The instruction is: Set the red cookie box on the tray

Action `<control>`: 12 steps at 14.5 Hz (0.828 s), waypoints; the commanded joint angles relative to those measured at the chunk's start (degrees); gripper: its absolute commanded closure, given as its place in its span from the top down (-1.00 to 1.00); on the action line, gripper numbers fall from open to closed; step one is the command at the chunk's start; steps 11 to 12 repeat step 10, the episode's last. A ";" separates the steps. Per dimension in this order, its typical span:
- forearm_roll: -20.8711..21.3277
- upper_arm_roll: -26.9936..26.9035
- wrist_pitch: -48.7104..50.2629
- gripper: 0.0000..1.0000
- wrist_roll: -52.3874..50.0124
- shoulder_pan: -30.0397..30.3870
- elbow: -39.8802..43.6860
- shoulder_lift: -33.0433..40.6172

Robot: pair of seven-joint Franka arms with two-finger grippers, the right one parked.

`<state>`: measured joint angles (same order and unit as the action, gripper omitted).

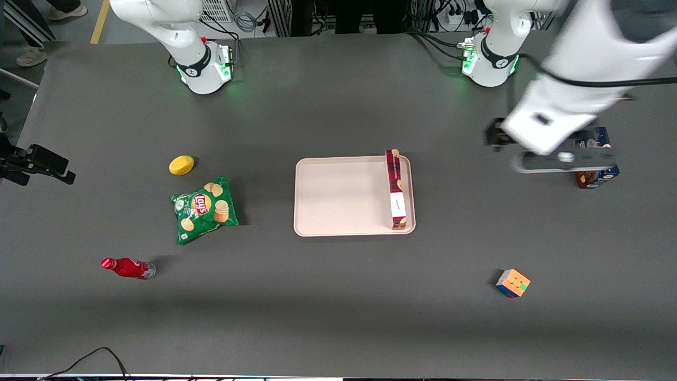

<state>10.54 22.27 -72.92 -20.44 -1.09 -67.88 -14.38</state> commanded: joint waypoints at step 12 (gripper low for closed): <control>-9.31 -18.23 -20.42 1.00 14.11 -1.37 -29.15 15.61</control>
